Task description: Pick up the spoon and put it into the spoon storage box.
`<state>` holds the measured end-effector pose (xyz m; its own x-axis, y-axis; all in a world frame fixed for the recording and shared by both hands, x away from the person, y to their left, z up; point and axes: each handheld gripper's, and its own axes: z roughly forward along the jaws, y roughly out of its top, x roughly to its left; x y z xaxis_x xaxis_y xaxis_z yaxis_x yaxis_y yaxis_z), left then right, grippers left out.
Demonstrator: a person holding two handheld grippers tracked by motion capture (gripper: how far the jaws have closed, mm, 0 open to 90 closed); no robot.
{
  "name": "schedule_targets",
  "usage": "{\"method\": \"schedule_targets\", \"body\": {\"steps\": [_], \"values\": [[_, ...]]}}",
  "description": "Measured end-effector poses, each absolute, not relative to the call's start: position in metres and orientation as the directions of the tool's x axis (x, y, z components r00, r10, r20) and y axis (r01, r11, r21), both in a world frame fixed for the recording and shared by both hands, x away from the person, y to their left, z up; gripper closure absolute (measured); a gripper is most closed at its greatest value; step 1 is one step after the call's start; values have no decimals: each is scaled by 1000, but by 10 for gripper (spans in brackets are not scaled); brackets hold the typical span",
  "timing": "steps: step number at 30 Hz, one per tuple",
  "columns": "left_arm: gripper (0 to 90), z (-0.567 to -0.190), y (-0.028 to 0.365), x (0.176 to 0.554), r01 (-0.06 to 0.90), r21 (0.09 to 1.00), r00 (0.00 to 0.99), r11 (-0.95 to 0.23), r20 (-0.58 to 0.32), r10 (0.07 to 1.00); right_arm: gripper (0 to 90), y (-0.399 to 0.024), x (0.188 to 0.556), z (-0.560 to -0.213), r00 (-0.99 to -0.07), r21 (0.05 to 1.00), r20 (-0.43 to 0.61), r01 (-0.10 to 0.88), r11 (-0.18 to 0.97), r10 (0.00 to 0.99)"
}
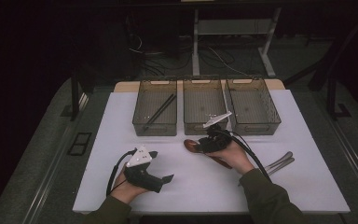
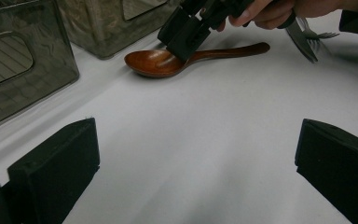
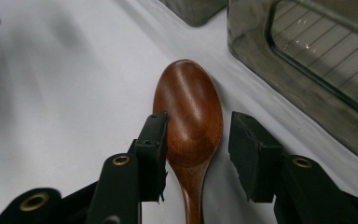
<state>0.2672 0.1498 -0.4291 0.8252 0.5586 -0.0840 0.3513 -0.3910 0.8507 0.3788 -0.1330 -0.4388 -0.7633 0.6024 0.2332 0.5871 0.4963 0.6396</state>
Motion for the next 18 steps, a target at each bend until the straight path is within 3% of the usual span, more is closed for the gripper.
{"method": "schedule_targets", "body": {"steps": [8,18], "values": [[0,-429,150,267,353,850,824,-391,-85,559,621,-126,376,-444,-781,632,209,567,528,588],[0,-429,150,267,351,851,825,-389,-85,559,747,-121,372,-444,-808,637,208,539,551,551]]}}
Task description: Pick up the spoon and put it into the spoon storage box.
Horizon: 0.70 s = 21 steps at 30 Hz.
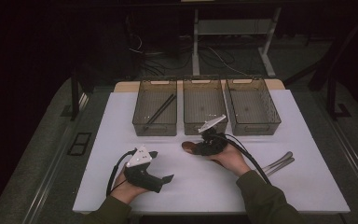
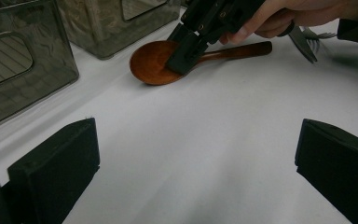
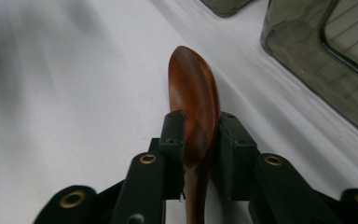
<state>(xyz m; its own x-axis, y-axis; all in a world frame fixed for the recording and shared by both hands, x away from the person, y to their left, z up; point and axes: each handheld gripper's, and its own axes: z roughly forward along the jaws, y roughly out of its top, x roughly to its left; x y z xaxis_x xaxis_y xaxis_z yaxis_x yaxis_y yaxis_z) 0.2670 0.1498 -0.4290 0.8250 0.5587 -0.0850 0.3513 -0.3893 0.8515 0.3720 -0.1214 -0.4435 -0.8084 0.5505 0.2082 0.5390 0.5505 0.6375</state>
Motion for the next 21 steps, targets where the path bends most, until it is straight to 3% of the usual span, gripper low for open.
{"method": "schedule_targets", "body": {"steps": [9,21], "values": [[0,-429,150,267,351,851,825,-390,-85,558,827,-121,371,-442,-812,644,216,536,546,541],[0,-429,151,267,352,851,825,-390,-85,559,832,-127,370,-435,-805,654,224,542,527,550]]}}
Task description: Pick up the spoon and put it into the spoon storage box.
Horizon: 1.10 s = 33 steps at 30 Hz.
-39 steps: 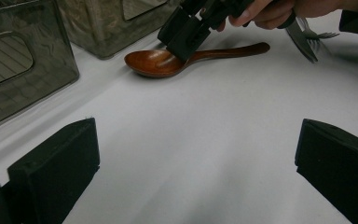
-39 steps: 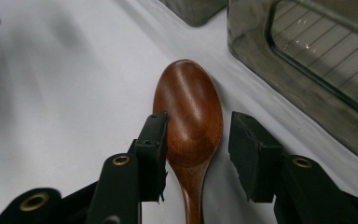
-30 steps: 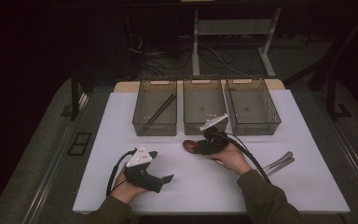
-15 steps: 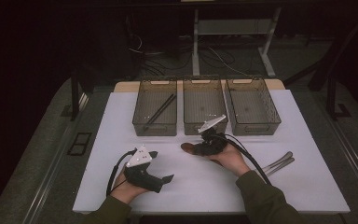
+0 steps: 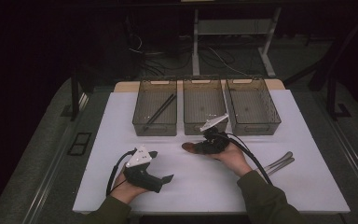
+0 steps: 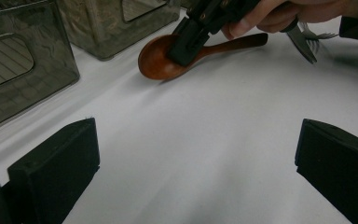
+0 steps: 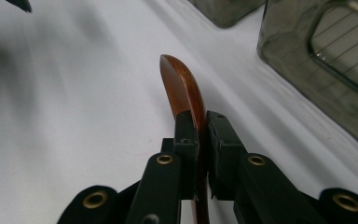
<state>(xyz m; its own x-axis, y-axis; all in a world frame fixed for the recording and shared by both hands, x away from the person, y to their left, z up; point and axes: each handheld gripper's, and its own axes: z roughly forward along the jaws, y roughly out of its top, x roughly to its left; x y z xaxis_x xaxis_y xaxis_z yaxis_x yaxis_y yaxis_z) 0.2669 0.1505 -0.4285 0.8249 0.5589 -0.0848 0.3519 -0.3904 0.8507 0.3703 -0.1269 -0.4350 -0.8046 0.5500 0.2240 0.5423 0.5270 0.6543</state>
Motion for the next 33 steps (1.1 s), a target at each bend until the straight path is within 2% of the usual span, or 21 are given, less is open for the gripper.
{"method": "schedule_targets", "body": {"steps": [16,33], "values": [[0,-430,150,268,342,850,832,-400,-76,550,832,-150,372,-405,-781,707,227,543,453,582],[0,-430,148,267,341,856,833,-390,-83,547,832,-162,391,-363,-745,750,204,536,387,635]]}}
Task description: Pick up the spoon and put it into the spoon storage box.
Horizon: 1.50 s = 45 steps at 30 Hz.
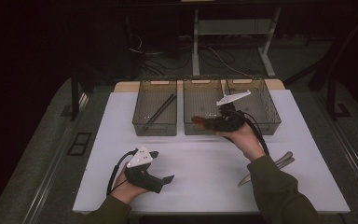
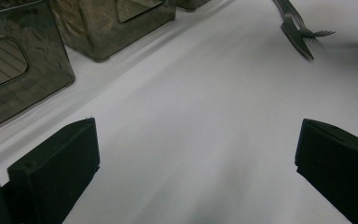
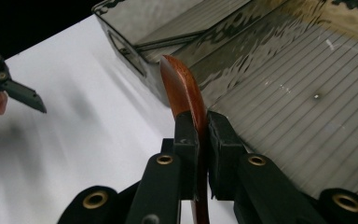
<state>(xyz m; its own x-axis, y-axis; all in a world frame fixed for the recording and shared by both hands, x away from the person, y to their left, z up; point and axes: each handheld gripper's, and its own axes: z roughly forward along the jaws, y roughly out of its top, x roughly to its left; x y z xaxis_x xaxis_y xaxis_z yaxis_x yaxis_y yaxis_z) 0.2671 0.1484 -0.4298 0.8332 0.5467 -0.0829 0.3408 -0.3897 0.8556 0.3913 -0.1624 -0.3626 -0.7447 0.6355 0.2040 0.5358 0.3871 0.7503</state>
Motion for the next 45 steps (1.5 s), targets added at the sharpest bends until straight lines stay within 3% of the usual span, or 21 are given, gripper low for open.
{"method": "schedule_targets", "body": {"steps": [27,45], "values": [[0,-428,148,266,330,856,837,-399,-70,543,832,-150,453,-332,-687,759,158,544,357,709],[0,-428,145,266,322,860,842,-396,-68,536,832,-138,493,-352,-632,744,174,587,319,755]]}}
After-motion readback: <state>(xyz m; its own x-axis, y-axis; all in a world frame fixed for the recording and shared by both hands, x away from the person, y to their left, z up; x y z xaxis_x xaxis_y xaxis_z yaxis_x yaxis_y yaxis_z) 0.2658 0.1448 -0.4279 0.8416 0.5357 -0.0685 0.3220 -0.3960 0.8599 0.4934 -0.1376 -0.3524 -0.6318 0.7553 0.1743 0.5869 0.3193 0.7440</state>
